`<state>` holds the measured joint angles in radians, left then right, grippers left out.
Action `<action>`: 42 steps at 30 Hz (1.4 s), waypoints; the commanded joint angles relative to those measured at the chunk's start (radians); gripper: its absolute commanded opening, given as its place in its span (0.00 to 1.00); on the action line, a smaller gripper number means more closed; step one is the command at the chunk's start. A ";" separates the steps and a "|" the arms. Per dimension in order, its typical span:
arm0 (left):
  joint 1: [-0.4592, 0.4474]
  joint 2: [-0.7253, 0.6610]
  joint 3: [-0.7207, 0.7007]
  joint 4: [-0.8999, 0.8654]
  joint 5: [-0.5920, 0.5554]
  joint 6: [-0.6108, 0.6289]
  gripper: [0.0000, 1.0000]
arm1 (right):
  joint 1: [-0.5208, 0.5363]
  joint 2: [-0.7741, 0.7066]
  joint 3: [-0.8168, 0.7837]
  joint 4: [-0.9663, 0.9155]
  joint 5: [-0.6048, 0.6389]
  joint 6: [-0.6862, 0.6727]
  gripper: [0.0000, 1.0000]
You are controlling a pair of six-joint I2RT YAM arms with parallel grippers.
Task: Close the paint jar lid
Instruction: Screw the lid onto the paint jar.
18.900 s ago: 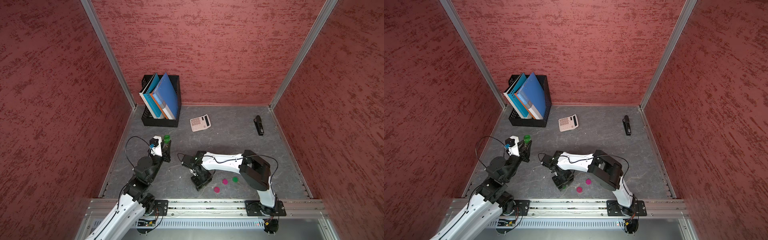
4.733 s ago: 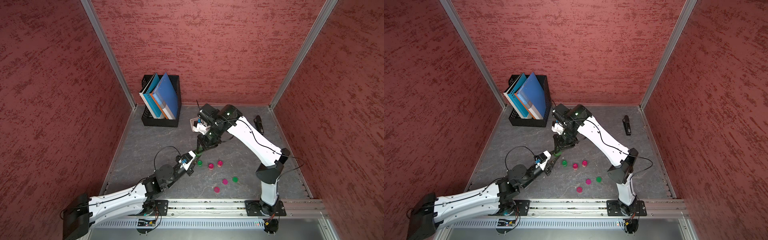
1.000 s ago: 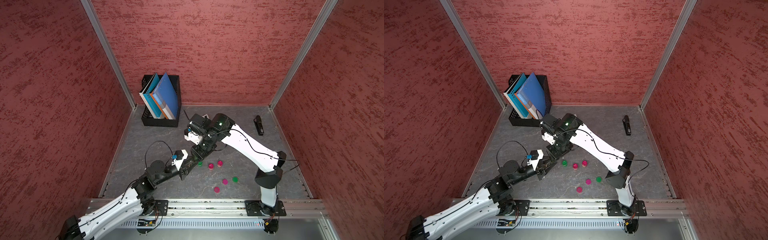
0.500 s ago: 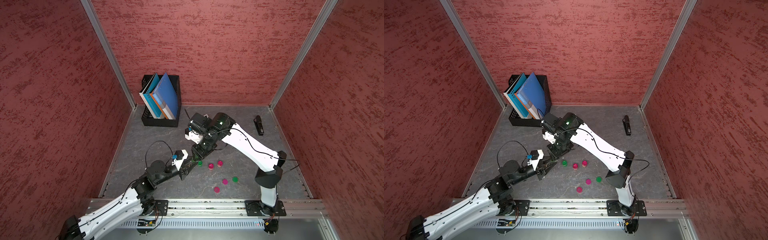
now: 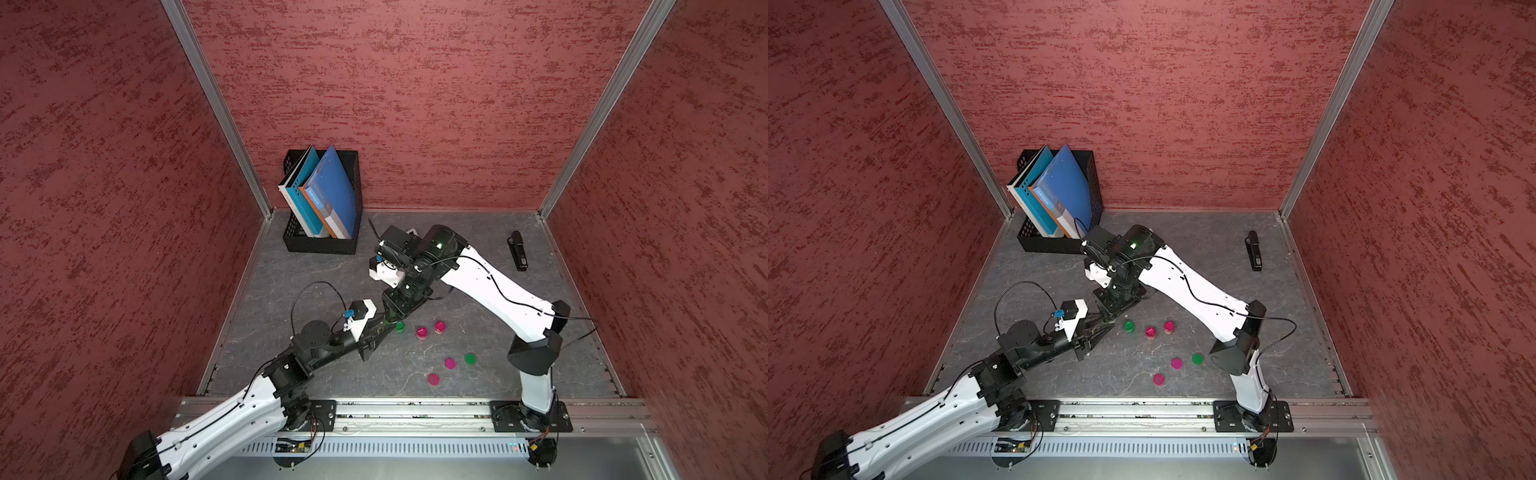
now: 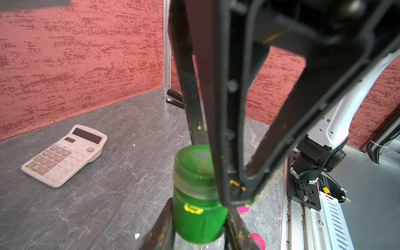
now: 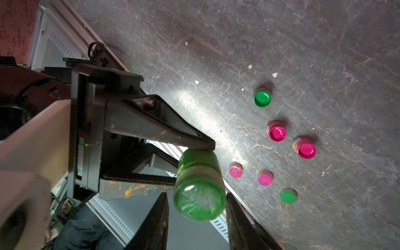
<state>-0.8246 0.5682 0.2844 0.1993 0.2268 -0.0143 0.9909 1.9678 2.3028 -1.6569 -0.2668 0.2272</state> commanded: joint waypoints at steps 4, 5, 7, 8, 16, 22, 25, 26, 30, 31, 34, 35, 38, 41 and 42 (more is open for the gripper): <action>-0.001 -0.005 0.037 0.013 -0.006 0.000 0.25 | -0.006 0.016 0.024 -0.046 -0.009 -0.009 0.37; -0.001 -0.005 0.038 0.011 -0.007 0.000 0.25 | -0.006 0.017 0.024 -0.044 -0.009 -0.009 0.37; -0.001 -0.004 0.038 0.011 -0.006 0.001 0.25 | -0.006 0.016 0.026 -0.044 -0.009 -0.008 0.37; -0.002 -0.004 0.038 0.010 -0.006 -0.001 0.25 | -0.007 0.017 0.029 -0.046 -0.009 -0.008 0.37; -0.003 0.006 0.036 0.012 -0.006 0.000 0.25 | -0.008 0.031 0.074 -0.071 0.002 -0.008 0.40; -0.007 0.010 0.036 0.016 -0.009 -0.001 0.25 | -0.008 0.042 0.103 -0.091 0.010 -0.011 0.40; -0.007 0.009 0.036 0.015 -0.009 0.000 0.25 | -0.009 0.040 0.099 -0.094 0.014 -0.009 0.40; -0.006 0.006 0.037 0.012 -0.010 -0.001 0.25 | -0.009 0.039 0.099 -0.096 0.017 -0.009 0.40; -0.007 -0.002 0.035 0.009 -0.015 -0.001 0.25 | -0.010 0.031 0.092 -0.099 0.022 -0.003 0.40; -0.007 -0.004 0.035 0.008 -0.014 -0.001 0.25 | -0.009 0.028 0.089 -0.099 0.024 -0.002 0.40; -0.008 -0.004 0.035 0.006 -0.017 -0.002 0.25 | -0.009 0.022 0.084 -0.099 0.031 0.000 0.40; -0.007 -0.004 0.035 0.006 -0.016 -0.001 0.25 | -0.009 0.020 0.084 -0.098 0.032 0.001 0.40; -0.009 -0.002 0.036 0.008 -0.017 -0.001 0.25 | -0.009 0.017 0.086 -0.093 0.035 0.003 0.44; -0.011 0.001 0.036 0.007 -0.015 -0.002 0.25 | -0.009 0.015 0.085 -0.092 0.046 0.004 0.48; -0.011 0.001 0.037 0.008 -0.017 -0.002 0.25 | -0.009 0.015 0.085 -0.091 0.050 0.004 0.49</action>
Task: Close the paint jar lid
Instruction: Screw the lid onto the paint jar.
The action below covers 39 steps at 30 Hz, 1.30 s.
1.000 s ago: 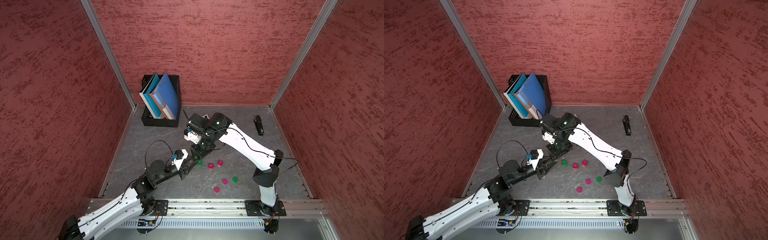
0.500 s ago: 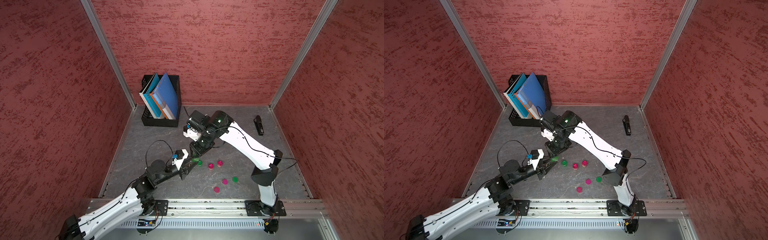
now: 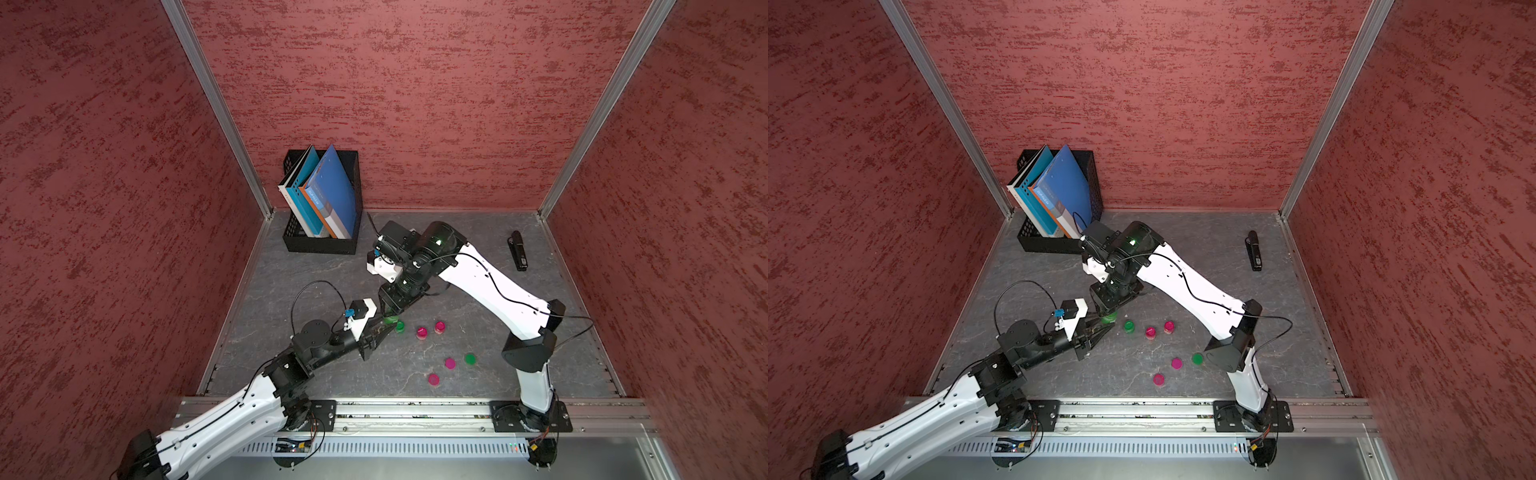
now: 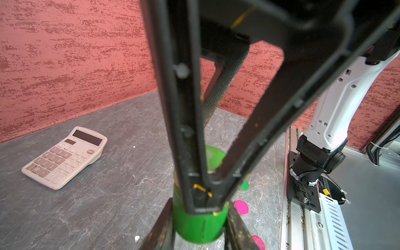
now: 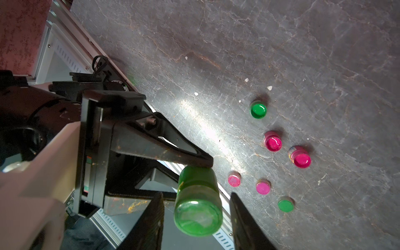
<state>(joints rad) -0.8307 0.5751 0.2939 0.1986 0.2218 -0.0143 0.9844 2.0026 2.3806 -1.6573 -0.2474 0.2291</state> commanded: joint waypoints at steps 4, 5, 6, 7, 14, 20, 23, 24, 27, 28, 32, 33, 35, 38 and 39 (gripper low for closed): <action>-0.005 -0.007 0.028 0.001 -0.015 -0.002 0.25 | -0.003 -0.024 0.006 -0.093 0.042 0.005 0.49; -0.006 -0.008 0.028 0.001 -0.016 -0.002 0.25 | -0.003 -0.025 0.005 -0.093 0.043 0.007 0.49; -0.006 -0.009 0.029 -0.002 -0.016 0.000 0.25 | -0.003 -0.027 0.003 -0.094 0.043 0.008 0.49; -0.007 -0.009 0.028 -0.001 -0.016 -0.001 0.25 | -0.002 -0.031 0.001 -0.097 0.043 0.010 0.48; -0.007 -0.003 0.028 0.004 -0.019 -0.001 0.25 | -0.003 -0.046 -0.019 -0.094 0.026 0.019 0.45; -0.007 -0.002 0.032 0.002 -0.022 -0.001 0.25 | -0.003 -0.053 -0.037 -0.093 0.006 0.018 0.44; -0.007 -0.001 0.028 0.004 -0.024 -0.002 0.25 | -0.003 -0.058 -0.049 -0.088 0.002 0.018 0.42; -0.007 -0.002 0.029 0.003 -0.023 -0.003 0.25 | -0.003 -0.061 -0.053 -0.087 0.002 0.018 0.42; -0.008 -0.001 0.029 0.003 -0.023 -0.002 0.25 | -0.002 -0.064 -0.061 -0.082 0.003 0.019 0.39; -0.008 -0.002 0.031 0.002 -0.024 0.000 0.25 | -0.002 -0.065 -0.063 -0.082 0.003 0.019 0.39; -0.008 -0.004 0.033 0.001 -0.029 0.001 0.25 | -0.003 -0.067 -0.081 -0.072 -0.003 0.019 0.36; -0.009 -0.007 0.035 0.002 -0.033 0.002 0.25 | -0.003 -0.068 -0.088 -0.067 -0.006 0.021 0.36; -0.012 -0.011 0.037 0.004 -0.038 0.007 0.25 | -0.003 -0.073 -0.105 -0.054 -0.009 0.022 0.36; -0.017 -0.011 0.046 0.005 -0.046 0.014 0.25 | -0.002 -0.077 -0.124 -0.035 -0.014 0.026 0.34; -0.020 -0.008 0.049 0.004 -0.047 0.016 0.25 | -0.003 -0.078 -0.130 -0.028 -0.016 0.028 0.34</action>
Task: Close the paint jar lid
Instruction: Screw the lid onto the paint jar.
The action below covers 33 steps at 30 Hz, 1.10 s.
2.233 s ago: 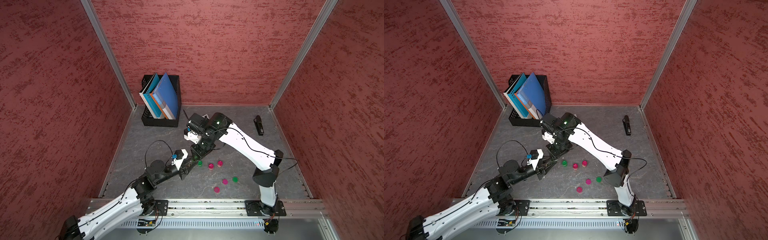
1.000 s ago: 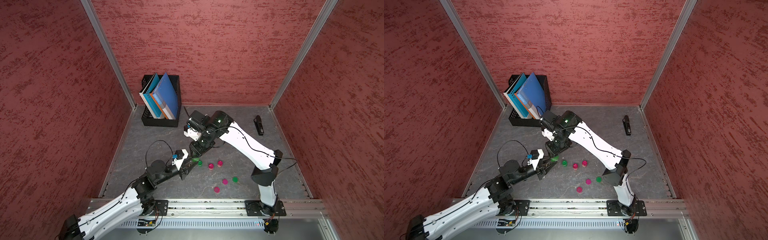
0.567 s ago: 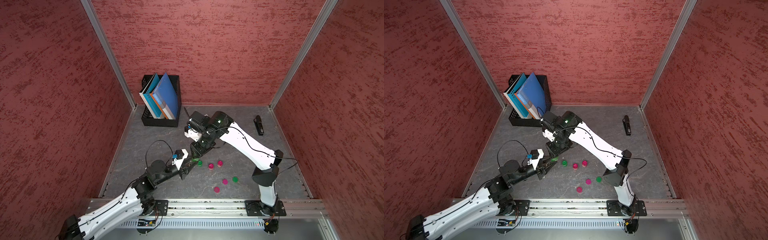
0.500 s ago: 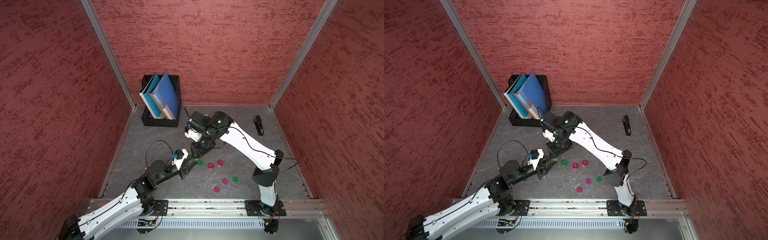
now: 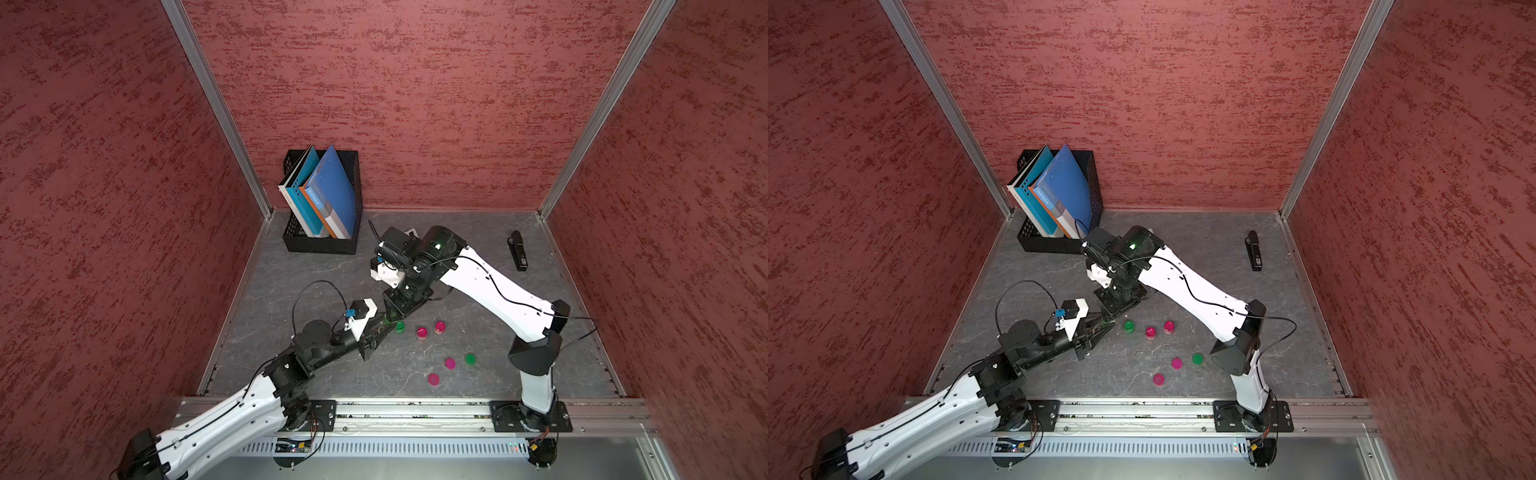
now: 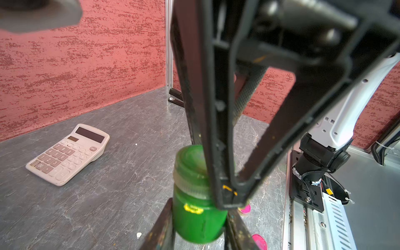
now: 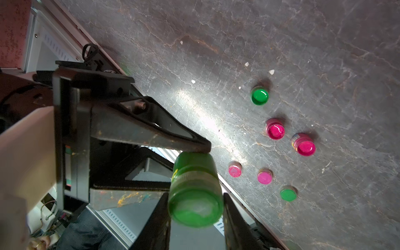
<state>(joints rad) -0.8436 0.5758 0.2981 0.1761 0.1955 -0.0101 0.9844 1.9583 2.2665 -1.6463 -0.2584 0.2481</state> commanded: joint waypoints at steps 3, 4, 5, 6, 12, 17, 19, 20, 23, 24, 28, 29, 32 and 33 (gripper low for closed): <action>-0.019 -0.003 0.053 0.025 -0.028 0.019 0.25 | -0.003 -0.037 -0.025 -0.027 -0.008 0.016 0.30; -0.024 -0.001 0.055 0.025 -0.032 0.021 0.25 | -0.002 -0.037 -0.026 -0.024 -0.008 0.018 0.29; -0.028 0.001 0.054 0.024 -0.034 0.023 0.25 | -0.003 -0.040 -0.028 -0.023 -0.007 0.021 0.29; -0.031 0.002 0.052 0.025 -0.038 0.023 0.26 | -0.003 -0.042 -0.031 -0.022 -0.005 0.022 0.29; -0.049 0.004 0.047 0.029 -0.053 0.020 0.25 | -0.003 -0.047 -0.033 -0.023 -0.002 0.025 0.24; -0.066 0.004 0.053 0.042 -0.087 0.037 0.25 | -0.003 -0.046 -0.042 -0.016 -0.012 0.038 0.23; -0.078 0.007 0.057 0.058 -0.112 0.052 0.25 | -0.003 -0.049 -0.057 -0.001 -0.019 0.052 0.23; -0.085 0.010 0.060 0.068 -0.128 0.064 0.25 | -0.003 -0.050 -0.066 0.010 -0.023 0.064 0.23; -0.117 0.027 0.075 0.095 -0.186 0.106 0.25 | -0.003 -0.061 -0.104 0.052 -0.043 0.102 0.23; -0.126 0.036 0.080 0.103 -0.204 0.119 0.25 | -0.003 -0.065 -0.114 0.064 -0.048 0.115 0.23; -0.187 0.076 0.103 0.151 -0.293 0.196 0.25 | -0.003 -0.079 -0.157 0.115 -0.057 0.182 0.23; -0.204 0.085 0.106 0.171 -0.319 0.213 0.25 | -0.003 -0.085 -0.168 0.131 -0.062 0.202 0.23; -0.239 0.106 0.107 0.246 -0.382 0.254 0.25 | -0.003 -0.112 -0.220 0.193 -0.062 0.263 0.23; -0.245 0.111 0.105 0.268 -0.394 0.259 0.25 | -0.003 -0.121 -0.238 0.212 -0.060 0.279 0.23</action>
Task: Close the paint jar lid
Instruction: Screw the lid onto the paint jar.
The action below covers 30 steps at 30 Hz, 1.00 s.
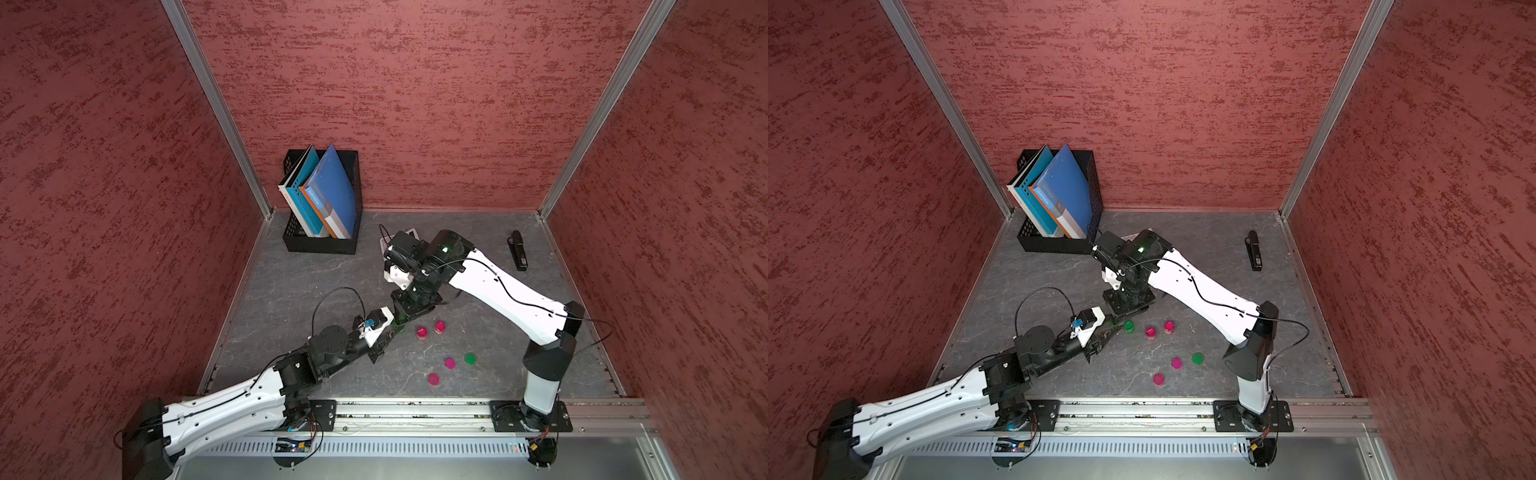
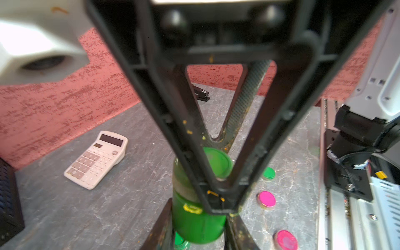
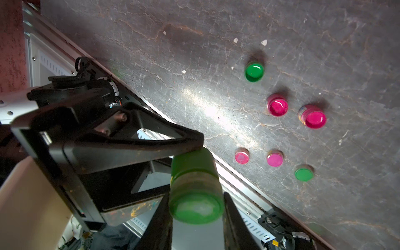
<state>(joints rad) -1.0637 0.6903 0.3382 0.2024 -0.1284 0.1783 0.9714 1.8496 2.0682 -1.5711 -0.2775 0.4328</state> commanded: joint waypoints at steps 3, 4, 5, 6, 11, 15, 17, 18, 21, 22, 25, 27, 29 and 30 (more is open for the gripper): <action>-0.034 0.001 0.060 0.336 -0.095 0.076 0.25 | 0.009 -0.050 -0.099 0.215 -0.044 0.148 0.23; -0.035 0.002 0.061 0.356 -0.096 0.071 0.25 | 0.009 -0.063 -0.119 0.243 -0.046 0.164 0.24; -0.036 0.003 0.061 0.374 -0.096 0.066 0.25 | 0.009 -0.073 -0.136 0.266 -0.050 0.180 0.23; -0.035 0.003 0.060 0.390 -0.094 0.063 0.25 | 0.008 -0.081 -0.150 0.281 -0.052 0.189 0.23; -0.038 0.007 0.061 0.457 -0.108 0.048 0.25 | 0.009 -0.105 -0.203 0.328 -0.048 0.219 0.24; -0.044 0.023 0.060 0.530 -0.127 0.022 0.24 | 0.008 -0.117 -0.242 0.412 -0.058 0.266 0.24; -0.045 0.040 0.060 0.574 -0.141 0.015 0.24 | 0.007 -0.116 -0.253 0.436 -0.053 0.287 0.24; -0.048 0.049 0.064 0.588 -0.145 0.016 0.24 | 0.006 -0.116 -0.258 0.448 -0.050 0.297 0.24; -0.050 0.081 0.082 0.618 -0.162 0.035 0.24 | 0.006 -0.128 -0.290 0.500 -0.050 0.336 0.24; -0.050 0.092 0.089 0.630 -0.167 0.043 0.25 | 0.006 -0.135 -0.305 0.526 -0.054 0.351 0.24; -0.050 0.122 0.110 0.654 -0.182 0.059 0.24 | 0.006 -0.156 -0.347 0.587 -0.059 0.391 0.24; -0.049 0.140 0.121 0.668 -0.200 0.065 0.24 | 0.006 -0.161 -0.362 0.609 -0.061 0.407 0.24; -0.050 0.156 0.131 0.668 -0.205 0.073 0.24 | 0.006 -0.166 -0.367 0.621 -0.072 0.410 0.27; -0.050 0.161 0.137 0.658 -0.211 0.072 0.24 | 0.006 -0.170 -0.364 0.616 -0.069 0.407 0.31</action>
<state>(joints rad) -1.0893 0.8608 0.3389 0.5102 -0.4370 0.2138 0.9325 1.6268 1.7397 -1.0855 -0.2054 0.7788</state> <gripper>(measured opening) 0.332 0.312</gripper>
